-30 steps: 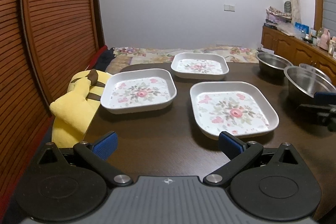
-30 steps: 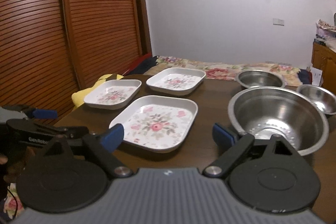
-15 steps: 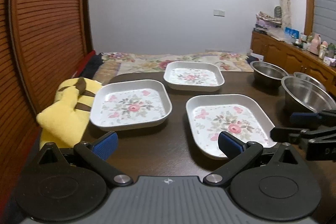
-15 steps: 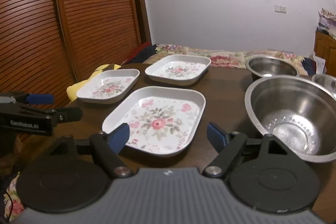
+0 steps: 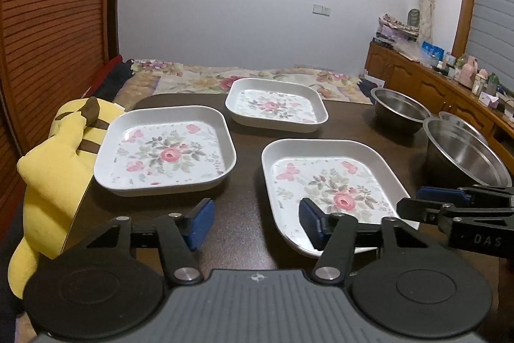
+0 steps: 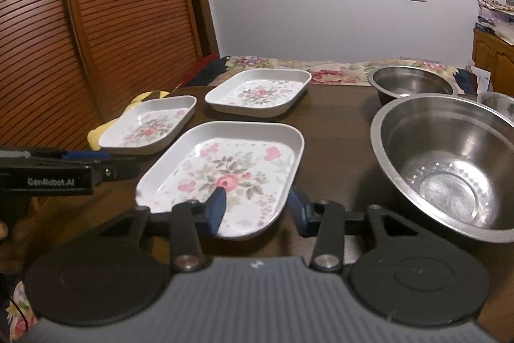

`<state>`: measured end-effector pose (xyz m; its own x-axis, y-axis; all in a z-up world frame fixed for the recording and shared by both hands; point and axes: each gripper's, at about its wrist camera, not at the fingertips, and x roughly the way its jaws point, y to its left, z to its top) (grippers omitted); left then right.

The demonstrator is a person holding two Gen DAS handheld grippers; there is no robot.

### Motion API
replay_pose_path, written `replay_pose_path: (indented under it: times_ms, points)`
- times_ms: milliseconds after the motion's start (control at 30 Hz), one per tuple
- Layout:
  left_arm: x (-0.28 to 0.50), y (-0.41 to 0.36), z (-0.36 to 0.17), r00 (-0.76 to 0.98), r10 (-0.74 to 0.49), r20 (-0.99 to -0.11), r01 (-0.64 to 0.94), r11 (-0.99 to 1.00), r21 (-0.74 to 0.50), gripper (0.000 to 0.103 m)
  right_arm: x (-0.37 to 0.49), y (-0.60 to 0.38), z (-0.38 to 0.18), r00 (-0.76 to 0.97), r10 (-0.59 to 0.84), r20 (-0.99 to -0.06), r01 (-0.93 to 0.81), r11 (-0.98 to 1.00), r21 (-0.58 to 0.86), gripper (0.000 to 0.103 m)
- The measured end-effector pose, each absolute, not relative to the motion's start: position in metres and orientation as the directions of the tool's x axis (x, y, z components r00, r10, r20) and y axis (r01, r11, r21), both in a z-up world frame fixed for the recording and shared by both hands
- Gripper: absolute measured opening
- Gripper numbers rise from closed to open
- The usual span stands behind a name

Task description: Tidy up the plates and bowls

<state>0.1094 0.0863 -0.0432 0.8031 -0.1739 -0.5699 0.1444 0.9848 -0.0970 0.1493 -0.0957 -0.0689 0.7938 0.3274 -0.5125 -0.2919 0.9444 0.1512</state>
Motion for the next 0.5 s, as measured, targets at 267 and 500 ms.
replay_pose_path:
  times_ms: [267, 500]
  points:
    - [0.121, 0.081, -0.047, 0.798, -0.187, -0.573, 0.162, 0.982, -0.095, 0.043, 0.156, -0.096, -0.074, 0.793, 0.311, -0.524, -0.269, 0.95, 0.157, 0.039]
    - [0.137, 0.075, -0.049, 0.788, -0.187, -0.587, 0.188, 0.98, -0.06, 0.037, 0.16, -0.094, -0.077, 0.785, 0.315, -0.533, -0.276, 0.949, 0.154, 0.038]
